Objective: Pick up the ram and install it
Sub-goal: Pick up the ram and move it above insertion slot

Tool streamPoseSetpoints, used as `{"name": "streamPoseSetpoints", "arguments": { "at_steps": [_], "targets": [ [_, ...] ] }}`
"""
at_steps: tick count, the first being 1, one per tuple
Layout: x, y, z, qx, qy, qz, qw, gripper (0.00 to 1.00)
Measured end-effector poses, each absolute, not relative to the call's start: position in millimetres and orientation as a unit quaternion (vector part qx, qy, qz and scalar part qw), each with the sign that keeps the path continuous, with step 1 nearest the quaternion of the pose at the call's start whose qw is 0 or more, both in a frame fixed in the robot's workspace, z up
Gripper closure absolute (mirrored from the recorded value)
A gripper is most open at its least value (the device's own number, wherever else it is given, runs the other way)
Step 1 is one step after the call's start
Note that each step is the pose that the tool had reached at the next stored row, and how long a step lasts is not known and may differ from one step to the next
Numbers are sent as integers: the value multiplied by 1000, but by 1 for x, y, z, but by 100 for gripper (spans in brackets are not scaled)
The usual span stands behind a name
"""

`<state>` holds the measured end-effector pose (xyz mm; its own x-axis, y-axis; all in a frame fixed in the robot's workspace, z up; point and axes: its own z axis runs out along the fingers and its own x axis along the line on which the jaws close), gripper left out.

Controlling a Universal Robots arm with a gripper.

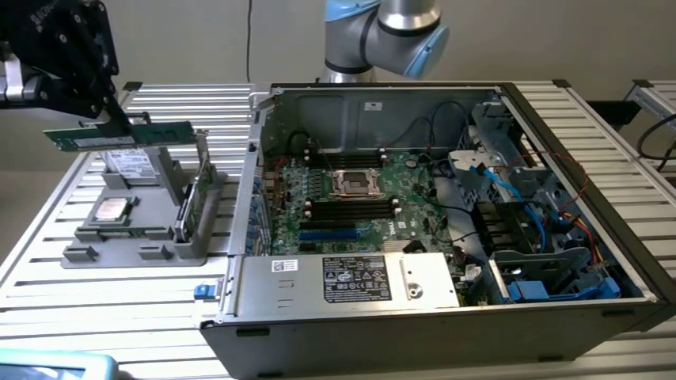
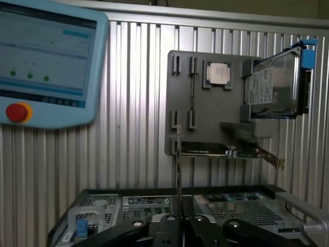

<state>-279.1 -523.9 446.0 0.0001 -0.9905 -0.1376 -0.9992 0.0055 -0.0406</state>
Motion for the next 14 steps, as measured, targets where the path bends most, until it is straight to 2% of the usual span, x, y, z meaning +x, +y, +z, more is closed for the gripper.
{"name": "streamPoseSetpoints", "arguments": {
  "at_steps": [11, 14],
  "targets": [
    [-230, -532, 448, -700, 704, 67, 100, 88],
    [-219, -533, 448, -700, 704, 72, 100, 88]
  ]
}}
